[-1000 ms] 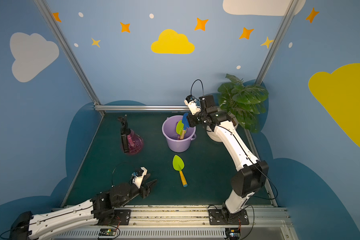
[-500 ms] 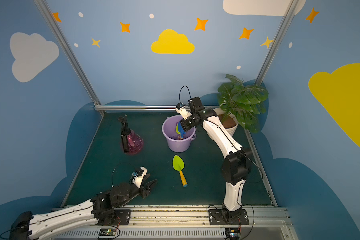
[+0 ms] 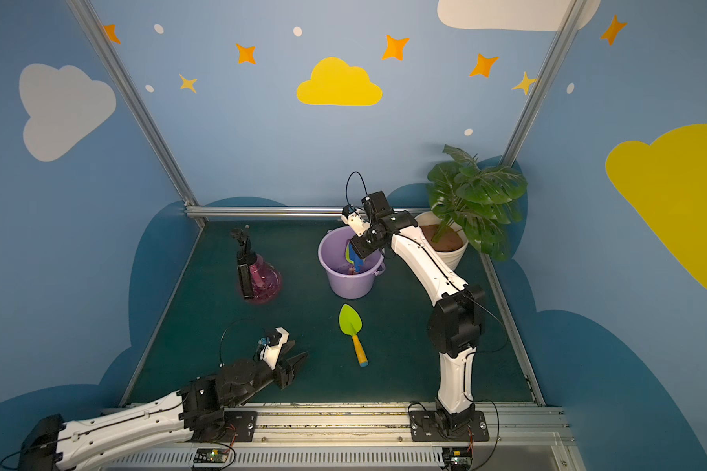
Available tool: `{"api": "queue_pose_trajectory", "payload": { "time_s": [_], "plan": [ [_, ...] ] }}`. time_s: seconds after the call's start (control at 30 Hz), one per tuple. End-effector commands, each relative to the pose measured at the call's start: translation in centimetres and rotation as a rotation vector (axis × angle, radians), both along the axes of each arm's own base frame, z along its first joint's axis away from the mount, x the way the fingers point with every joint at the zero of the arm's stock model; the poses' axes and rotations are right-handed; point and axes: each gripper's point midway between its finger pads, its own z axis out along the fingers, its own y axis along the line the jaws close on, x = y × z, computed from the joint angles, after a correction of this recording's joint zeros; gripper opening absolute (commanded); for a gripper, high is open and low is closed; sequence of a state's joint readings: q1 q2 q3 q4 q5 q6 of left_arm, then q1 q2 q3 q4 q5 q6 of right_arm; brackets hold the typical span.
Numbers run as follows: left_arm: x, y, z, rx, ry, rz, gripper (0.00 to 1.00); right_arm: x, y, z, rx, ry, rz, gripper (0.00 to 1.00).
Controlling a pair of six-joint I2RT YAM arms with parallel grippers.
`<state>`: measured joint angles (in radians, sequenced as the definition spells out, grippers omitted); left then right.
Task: Organize the gardening tools
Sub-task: Place the gardening tool in the container, then pick up the gardening tool from the center of the board.
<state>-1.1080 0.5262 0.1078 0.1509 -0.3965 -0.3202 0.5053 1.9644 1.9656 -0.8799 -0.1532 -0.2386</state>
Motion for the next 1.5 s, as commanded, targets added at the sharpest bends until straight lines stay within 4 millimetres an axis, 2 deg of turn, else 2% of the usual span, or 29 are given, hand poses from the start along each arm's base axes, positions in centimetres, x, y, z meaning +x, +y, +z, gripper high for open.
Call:
{"api": "queue_pose_trajectory", "payload": {
  "time_s": [0.0,0.1,0.2,0.4,0.57,0.7,0.93,1.17,1.37,1.47],
  "plan": [
    [0.2,0.1,0.6,-0.004,-0.014,0.011,0.61,-0.1,-0.7,0.0,-0.034,0.009,-0.033,0.22],
    [0.3,0.1,0.8,0.0,-0.021,0.012,0.61,-0.3,-0.9,1.2,-0.02,-0.007,-0.056,0.35],
    [0.4,0.1,1.1,0.001,-0.028,0.014,0.61,-0.6,-1.1,2.3,-0.005,-0.021,-0.078,0.42],
    [0.4,0.1,1.2,0.003,-0.037,0.016,0.61,-2.6,-1.1,4.1,0.033,-0.027,-0.093,0.46],
    [0.7,0.2,1.6,0.003,-0.049,0.031,0.61,-5.4,-0.5,4.2,0.082,0.011,-0.104,0.49],
    [0.9,0.4,1.9,-0.002,-0.056,0.045,0.61,-7.5,-0.5,3.1,0.118,0.059,-0.174,0.51],
    [1.1,0.6,2.0,0.003,-0.063,0.057,0.61,-12.4,-0.3,-0.5,0.128,0.187,-0.222,0.52],
    [1.2,0.7,1.8,0.007,-0.059,0.067,0.61,-16.7,-0.7,-4.1,0.049,0.183,-0.224,0.52],
    [1.2,0.8,1.6,0.006,-0.052,0.073,0.61,-19.4,-1.2,-7.6,-0.016,0.172,-0.247,0.51],
    [1.2,0.8,1.6,0.005,-0.053,0.072,0.61,-20.6,-0.8,-9.4,-0.039,0.163,-0.241,0.51]
  ]
}}
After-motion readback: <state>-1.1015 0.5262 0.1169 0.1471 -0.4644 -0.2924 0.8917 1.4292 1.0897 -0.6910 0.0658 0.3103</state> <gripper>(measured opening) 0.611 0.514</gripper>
